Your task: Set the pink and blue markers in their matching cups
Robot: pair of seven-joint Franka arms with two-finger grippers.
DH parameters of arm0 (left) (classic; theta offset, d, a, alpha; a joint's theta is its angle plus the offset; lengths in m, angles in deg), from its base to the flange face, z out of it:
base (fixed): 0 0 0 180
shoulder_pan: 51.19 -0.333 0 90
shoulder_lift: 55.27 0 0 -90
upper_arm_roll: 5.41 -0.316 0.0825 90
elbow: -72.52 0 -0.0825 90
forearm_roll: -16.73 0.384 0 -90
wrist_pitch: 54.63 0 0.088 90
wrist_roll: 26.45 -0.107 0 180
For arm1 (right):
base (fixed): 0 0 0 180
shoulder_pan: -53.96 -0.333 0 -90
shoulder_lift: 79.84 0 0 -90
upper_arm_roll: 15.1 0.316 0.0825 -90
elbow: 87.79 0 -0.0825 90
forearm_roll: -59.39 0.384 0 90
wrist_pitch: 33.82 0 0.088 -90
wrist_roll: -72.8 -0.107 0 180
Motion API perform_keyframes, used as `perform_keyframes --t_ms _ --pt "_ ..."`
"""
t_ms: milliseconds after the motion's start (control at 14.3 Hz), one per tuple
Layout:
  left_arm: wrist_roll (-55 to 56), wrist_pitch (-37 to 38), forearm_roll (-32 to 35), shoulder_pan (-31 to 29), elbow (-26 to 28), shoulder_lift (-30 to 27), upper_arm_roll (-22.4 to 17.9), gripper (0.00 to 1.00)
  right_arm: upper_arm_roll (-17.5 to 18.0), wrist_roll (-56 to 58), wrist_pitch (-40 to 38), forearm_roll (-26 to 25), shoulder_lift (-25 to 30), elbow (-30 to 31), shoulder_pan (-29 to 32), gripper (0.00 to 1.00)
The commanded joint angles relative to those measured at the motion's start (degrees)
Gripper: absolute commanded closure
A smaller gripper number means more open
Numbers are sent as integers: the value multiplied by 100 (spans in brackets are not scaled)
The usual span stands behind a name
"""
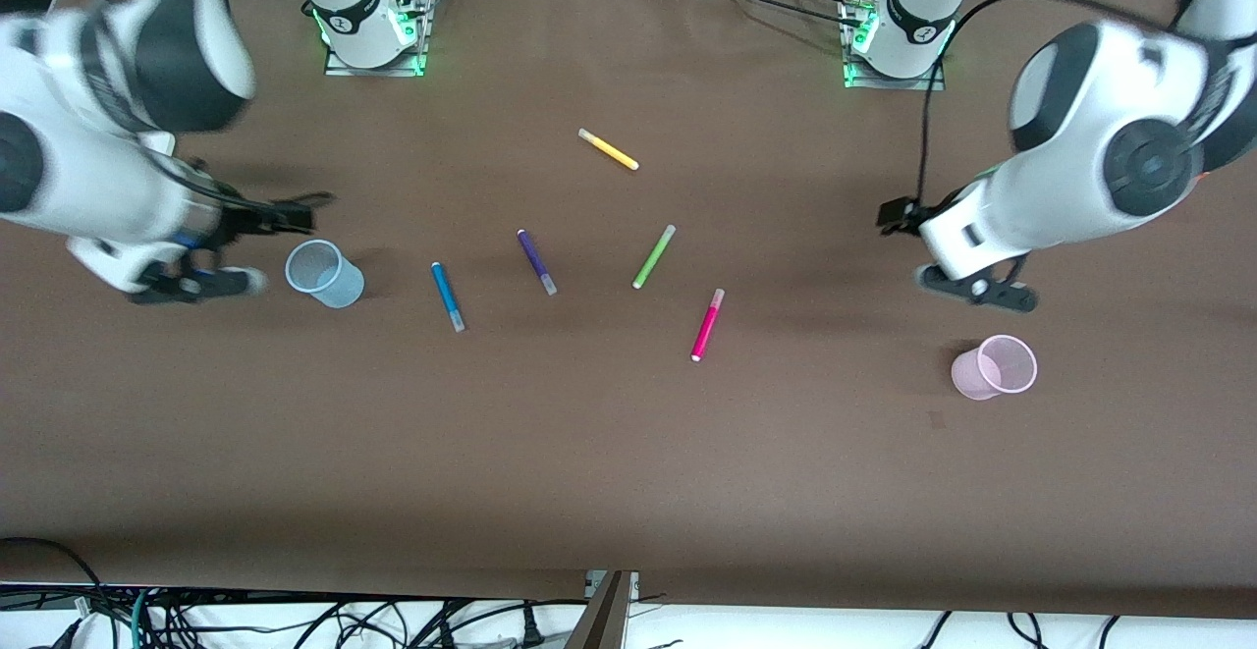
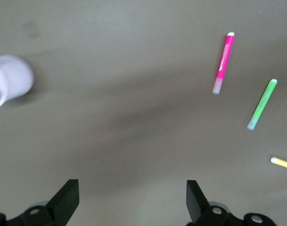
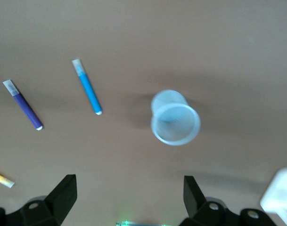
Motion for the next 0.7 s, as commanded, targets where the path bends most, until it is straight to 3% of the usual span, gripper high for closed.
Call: perform_keyframes --t_ms 0,350,630 --pt "478 -528 -39 551 -166 436 -33 0 -35 13 462 51 -581 -80 -282 0" --pt "1614 -2398 -21 1378 -70 1586 -59 0 -26 -4 2175 201 -1057 719 -634 0" --pt "1650 -3454 -12 1607 201 2159 -50 0 -26 -13 2862 236 -1451 922 -819 0"
